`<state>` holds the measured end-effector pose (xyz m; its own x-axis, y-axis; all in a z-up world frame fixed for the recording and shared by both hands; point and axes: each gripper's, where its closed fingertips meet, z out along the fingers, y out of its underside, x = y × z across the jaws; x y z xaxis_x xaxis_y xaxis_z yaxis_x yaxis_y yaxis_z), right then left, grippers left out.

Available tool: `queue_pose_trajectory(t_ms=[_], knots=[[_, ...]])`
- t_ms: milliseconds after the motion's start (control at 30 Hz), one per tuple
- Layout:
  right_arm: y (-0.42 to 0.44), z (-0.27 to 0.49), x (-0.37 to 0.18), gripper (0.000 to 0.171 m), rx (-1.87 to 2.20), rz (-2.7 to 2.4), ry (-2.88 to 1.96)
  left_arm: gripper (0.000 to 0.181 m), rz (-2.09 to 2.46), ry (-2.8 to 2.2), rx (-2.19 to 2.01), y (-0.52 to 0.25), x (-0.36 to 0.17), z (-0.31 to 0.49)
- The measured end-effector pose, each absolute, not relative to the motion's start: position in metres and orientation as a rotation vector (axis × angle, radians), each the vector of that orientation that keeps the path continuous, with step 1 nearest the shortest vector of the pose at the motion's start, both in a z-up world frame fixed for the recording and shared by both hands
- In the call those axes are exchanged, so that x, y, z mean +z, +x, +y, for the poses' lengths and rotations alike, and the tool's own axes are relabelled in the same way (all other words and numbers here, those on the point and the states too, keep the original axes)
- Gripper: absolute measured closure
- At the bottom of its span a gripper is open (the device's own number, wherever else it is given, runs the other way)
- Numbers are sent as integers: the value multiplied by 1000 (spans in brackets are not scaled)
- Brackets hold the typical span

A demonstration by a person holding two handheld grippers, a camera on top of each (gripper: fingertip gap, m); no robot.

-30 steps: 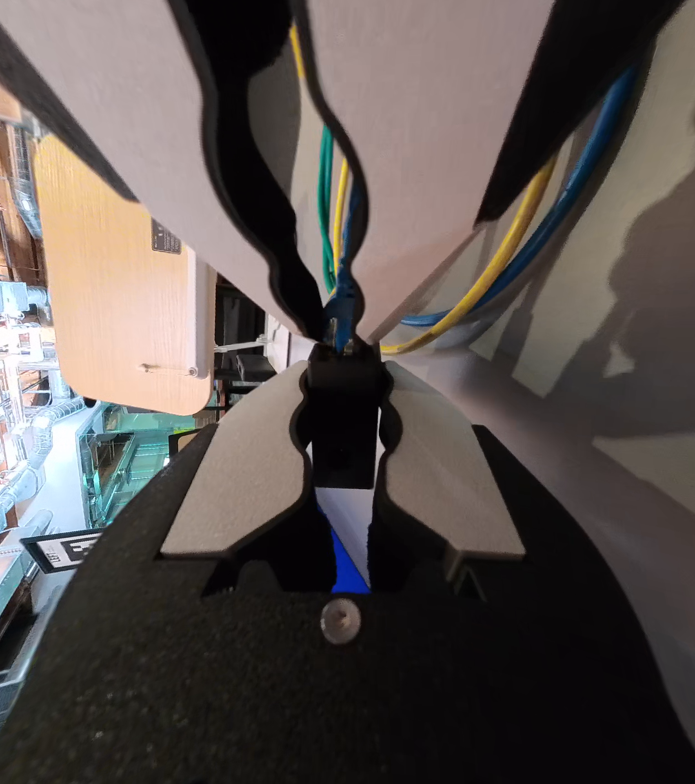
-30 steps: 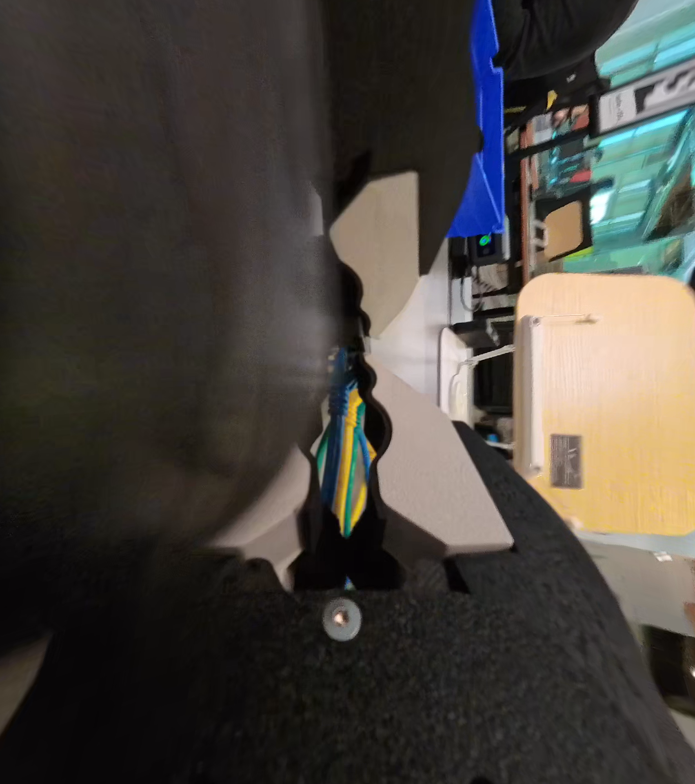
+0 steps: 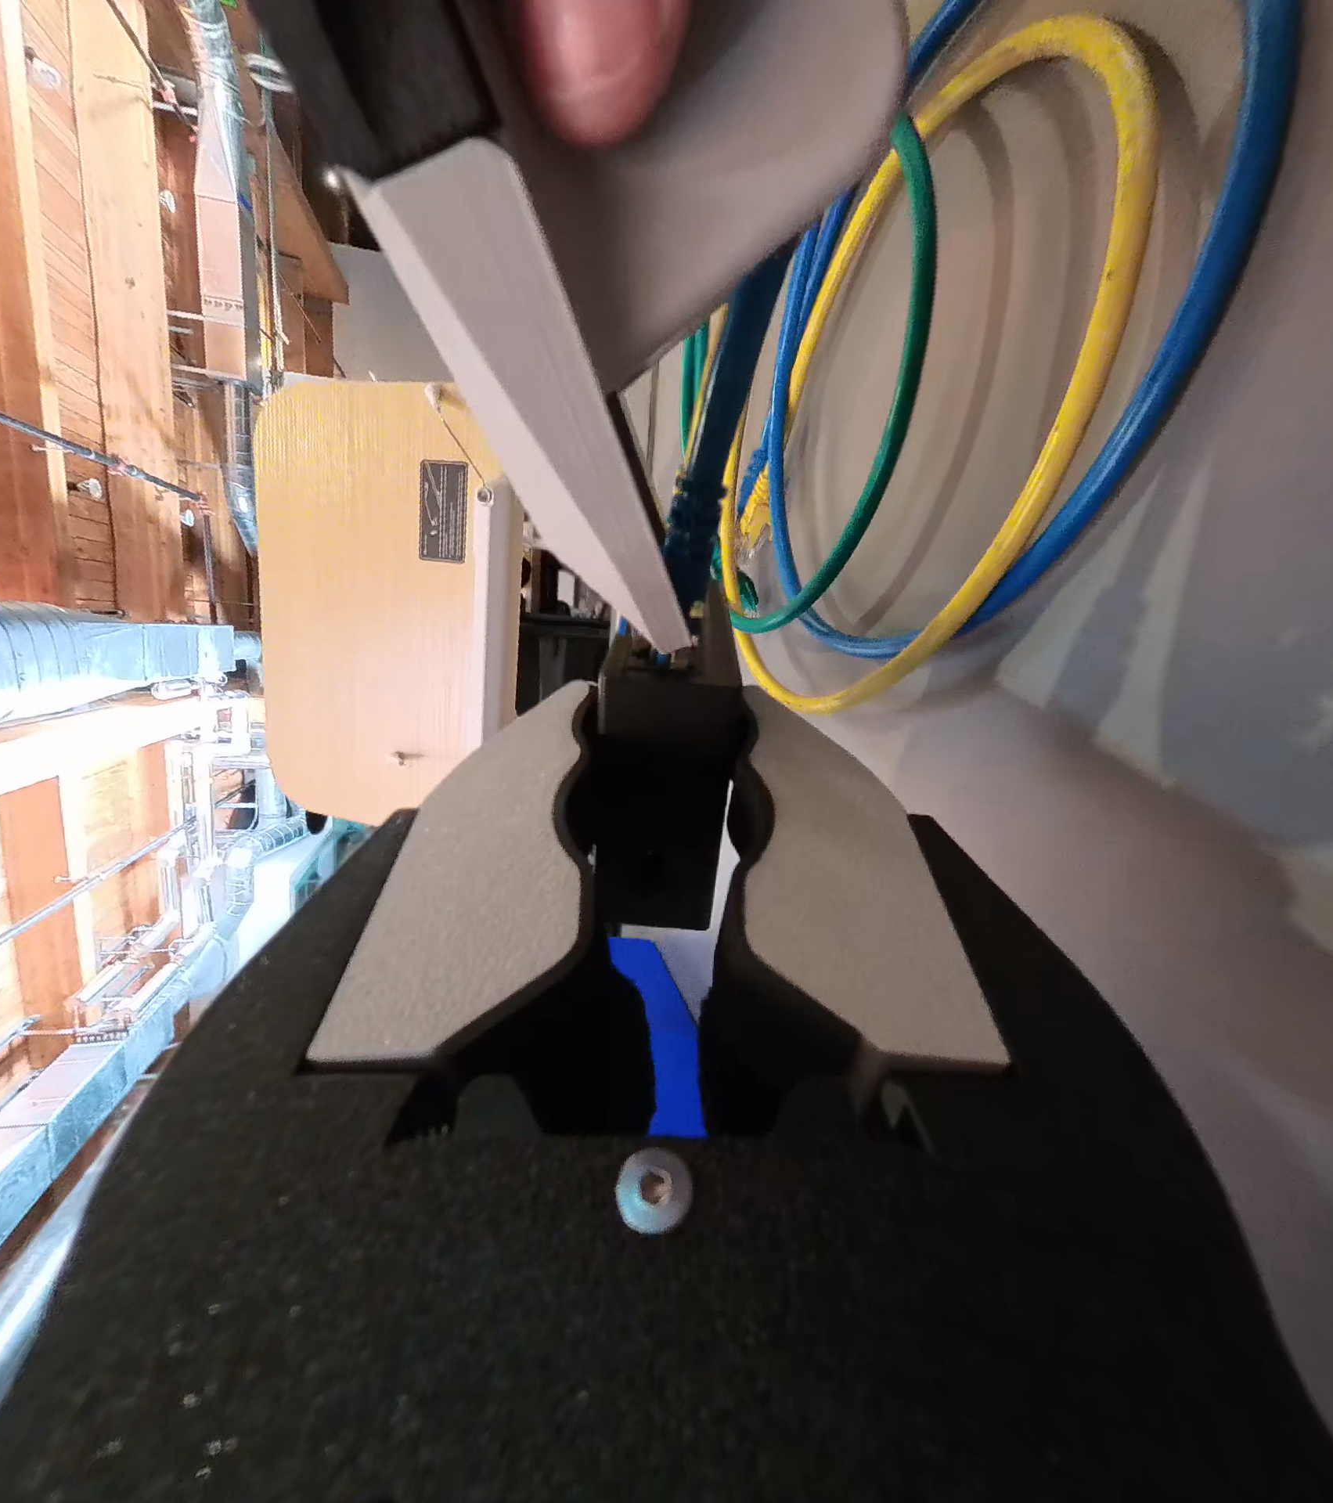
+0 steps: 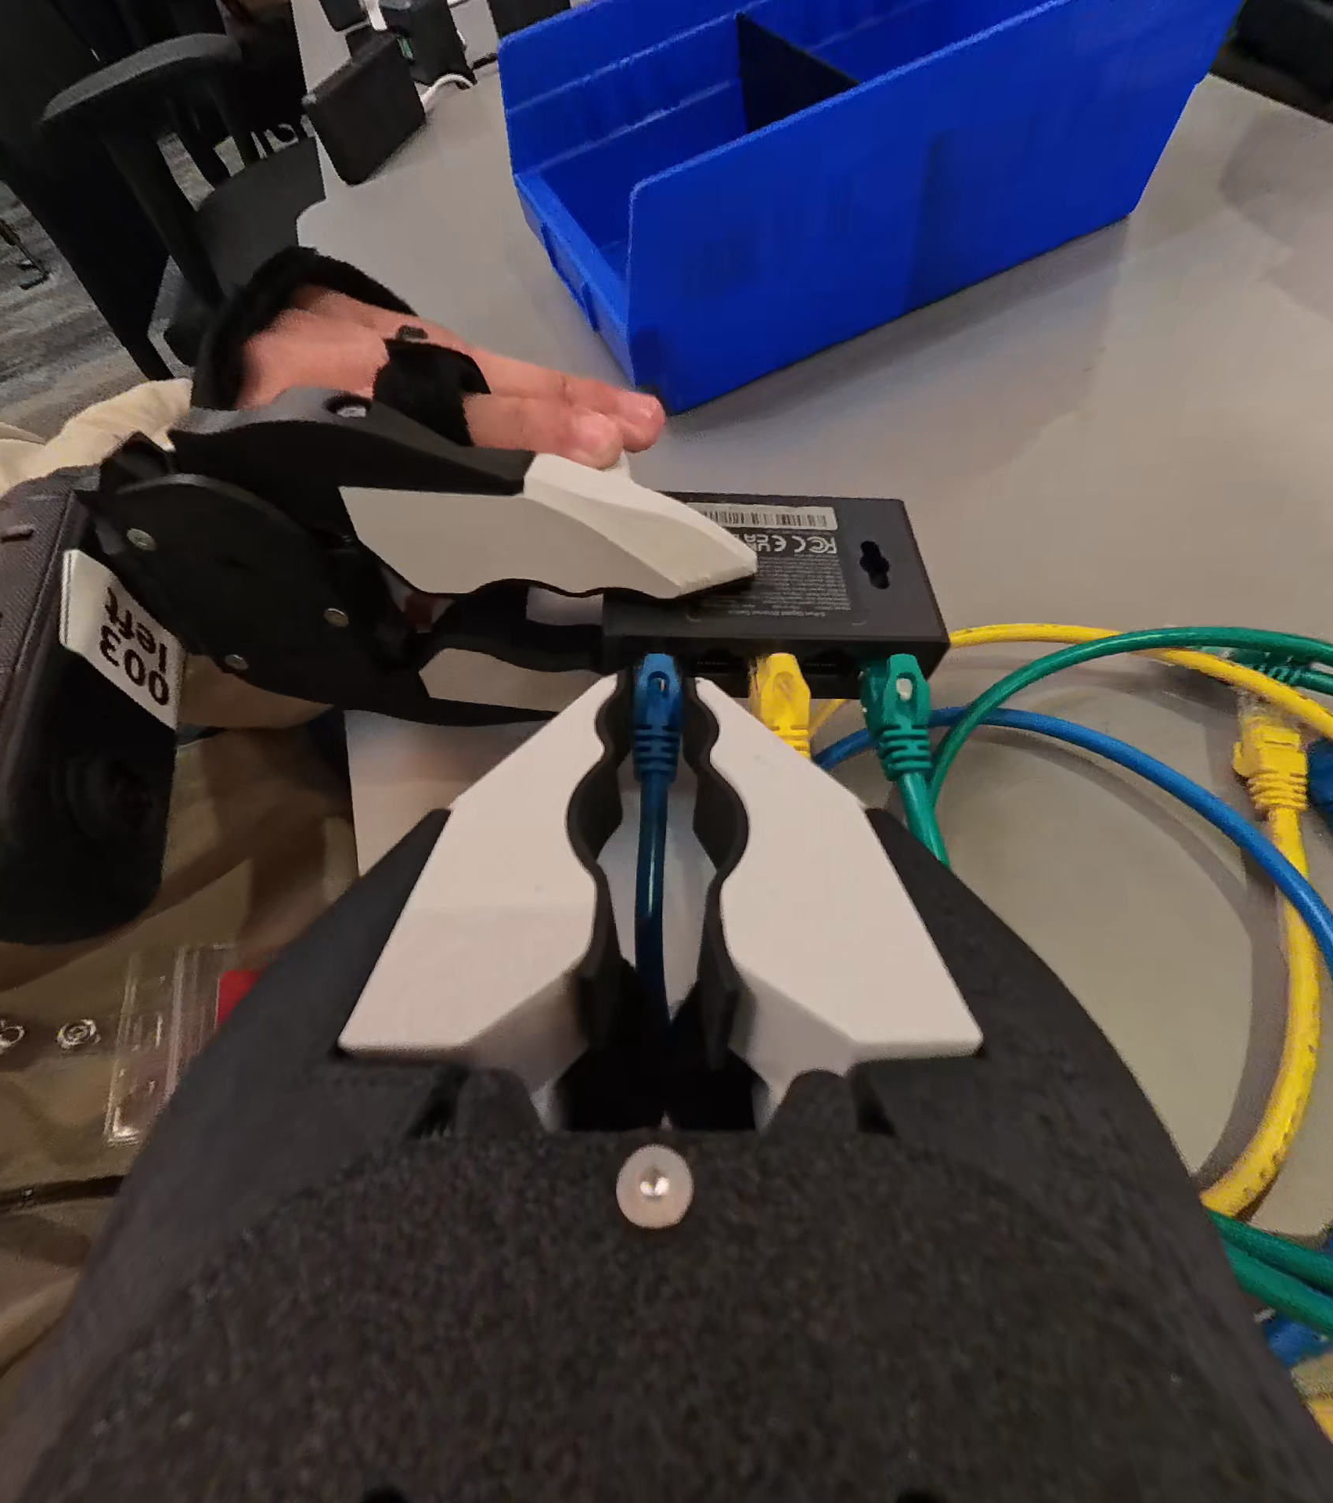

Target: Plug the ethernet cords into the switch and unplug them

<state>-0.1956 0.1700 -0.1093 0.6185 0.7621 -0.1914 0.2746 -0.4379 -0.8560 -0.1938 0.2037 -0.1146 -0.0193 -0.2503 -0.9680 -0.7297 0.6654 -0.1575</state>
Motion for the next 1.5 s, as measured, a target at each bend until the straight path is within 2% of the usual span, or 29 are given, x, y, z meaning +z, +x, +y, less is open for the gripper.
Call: queue_pose_trajectory(t_ms=[200,267,333,400,500,600,700,833,1233,1500], knots=[[-191,174,-91,158,821,-647,-1950,154,1478,-768,596,-199,-99,213],[-181,171,-63,144,816,-568,-1822,154,1413,-784,663,-211,-91,227],[-170,163,-45,141,854,-463,-1754,154,1359,-843,673,-222,-84,238],[-168,161,-51,137,920,-348,-1737,154,1311,-892,676,-227,-79,244],[-195,159,-83,138,1253,-197,-1831,154,1267,-887,692,-224,-72,242],[-213,167,-75,138,1710,77,-1711,155,1253,-822,719,-216,-67,234],[-210,183,-70,137,1881,298,-1595,154,1262,-728,767,-206,-67,226],[-196,197,-81,148,1890,469,-1557,154,1295,-666,792,-196,-76,221],[-190,194,-93,148,1835,450,-1636,154,1340,-667,785,-189,-88,220],[-188,193,-93,156,1830,439,-1633,154,1350,-671,794,-189,-91,222]])
